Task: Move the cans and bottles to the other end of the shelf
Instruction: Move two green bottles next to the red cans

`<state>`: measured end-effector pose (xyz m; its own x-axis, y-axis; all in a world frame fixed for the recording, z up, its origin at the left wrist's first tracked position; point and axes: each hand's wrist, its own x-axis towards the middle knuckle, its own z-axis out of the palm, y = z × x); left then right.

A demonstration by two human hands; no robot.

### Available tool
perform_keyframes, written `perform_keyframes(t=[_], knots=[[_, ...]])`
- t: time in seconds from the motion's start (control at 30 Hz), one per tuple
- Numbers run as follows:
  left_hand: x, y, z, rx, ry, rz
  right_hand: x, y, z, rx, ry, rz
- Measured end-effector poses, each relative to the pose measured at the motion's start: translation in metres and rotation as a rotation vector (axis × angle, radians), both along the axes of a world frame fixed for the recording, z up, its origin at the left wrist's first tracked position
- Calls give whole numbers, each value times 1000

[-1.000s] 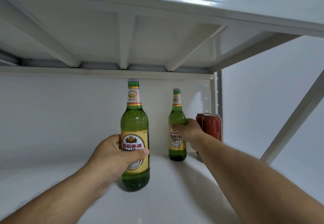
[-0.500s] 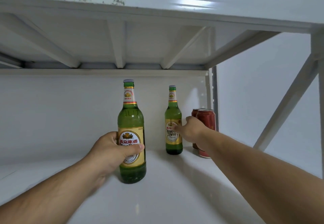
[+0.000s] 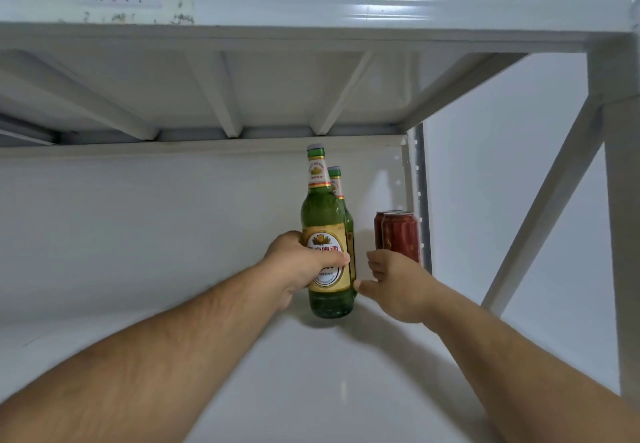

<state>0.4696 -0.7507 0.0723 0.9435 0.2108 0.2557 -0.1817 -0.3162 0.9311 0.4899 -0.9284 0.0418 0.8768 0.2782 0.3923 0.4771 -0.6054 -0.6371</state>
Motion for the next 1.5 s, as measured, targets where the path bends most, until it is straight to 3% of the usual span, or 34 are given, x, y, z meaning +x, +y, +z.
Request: perform_keyframes(t=[0.23,0.77,1.2,1.3,1.5], knots=[[21,-18,-14,48,30,23,0,-16,-6,-126,43,-50],[48,-29,-16,86,68,42,3,-16,-4,-104,48,-46],[39,-30,-15,229,88,60,-2,-14,-1,-91,56,-37],[19,-20,-10,405,110,92,-11,-13,4,-97,29,-67],[-41,38,0,1021,109,170,-63,14,22,-336,-142,-101]])
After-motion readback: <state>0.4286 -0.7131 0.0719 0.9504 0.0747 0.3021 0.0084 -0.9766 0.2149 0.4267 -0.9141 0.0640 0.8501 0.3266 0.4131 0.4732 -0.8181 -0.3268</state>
